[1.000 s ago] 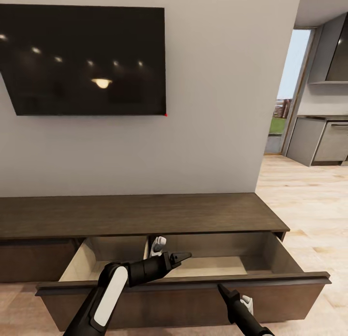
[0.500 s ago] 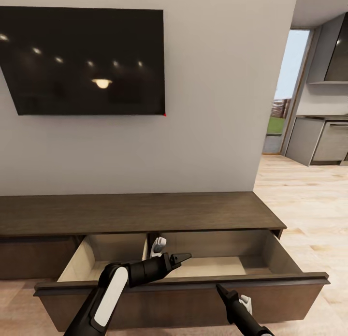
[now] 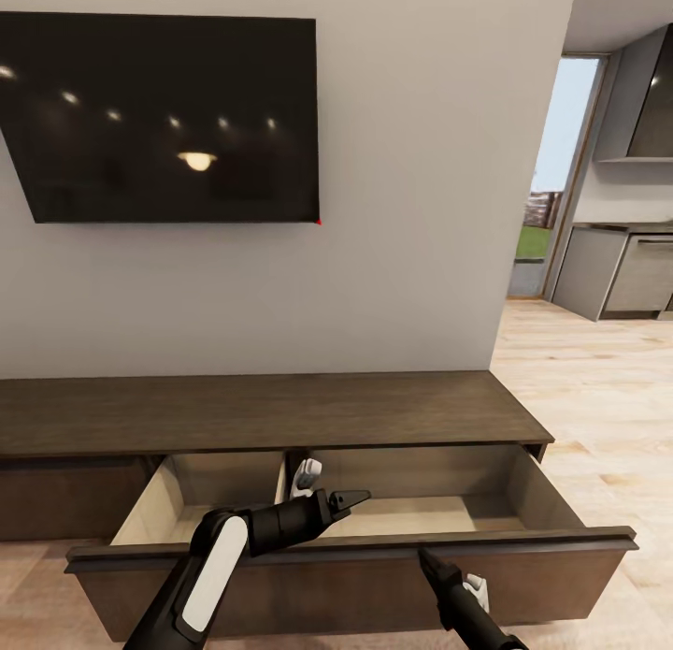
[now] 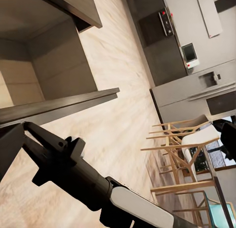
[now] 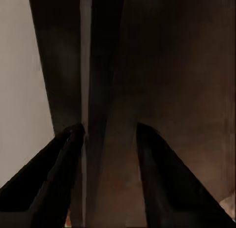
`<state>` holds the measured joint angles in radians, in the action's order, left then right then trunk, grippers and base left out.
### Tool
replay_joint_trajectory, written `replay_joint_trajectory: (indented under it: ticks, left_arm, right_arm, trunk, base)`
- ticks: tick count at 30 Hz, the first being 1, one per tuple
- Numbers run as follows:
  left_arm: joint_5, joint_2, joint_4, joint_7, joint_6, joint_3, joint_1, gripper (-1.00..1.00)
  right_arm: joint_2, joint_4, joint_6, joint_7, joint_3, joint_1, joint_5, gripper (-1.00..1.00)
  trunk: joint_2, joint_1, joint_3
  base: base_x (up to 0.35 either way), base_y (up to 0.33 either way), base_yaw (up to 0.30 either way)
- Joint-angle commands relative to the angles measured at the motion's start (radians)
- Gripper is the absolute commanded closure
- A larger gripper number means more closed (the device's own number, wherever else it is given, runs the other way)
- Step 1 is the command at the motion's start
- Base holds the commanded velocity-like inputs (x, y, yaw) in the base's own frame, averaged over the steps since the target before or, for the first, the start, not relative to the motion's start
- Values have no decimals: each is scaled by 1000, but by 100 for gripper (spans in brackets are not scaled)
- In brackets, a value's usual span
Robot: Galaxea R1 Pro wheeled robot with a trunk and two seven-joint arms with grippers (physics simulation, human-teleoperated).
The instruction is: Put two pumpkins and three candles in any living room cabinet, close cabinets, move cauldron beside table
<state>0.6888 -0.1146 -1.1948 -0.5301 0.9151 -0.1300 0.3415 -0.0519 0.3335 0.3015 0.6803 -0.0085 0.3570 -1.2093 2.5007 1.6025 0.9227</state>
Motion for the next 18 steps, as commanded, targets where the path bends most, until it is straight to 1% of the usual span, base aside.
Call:
replay_joint_trajectory:
  ticks: [1, 18]
  left_arm:
    - [0, 0, 0, -2, 5, 1, 1, -100]
    - [0, 0, 1, -2, 5, 1, 1, -100]
  right_arm:
    - [0, -1, 8, 1, -1, 0, -7, -100]
    - [0, -2, 8, 2, -1, 0, -7, -100]
  trunk:
    - [0, 0, 1]
    - [0, 0, 1]
  base:
    - [0, 0, 0]
    - [0, 0, 0]
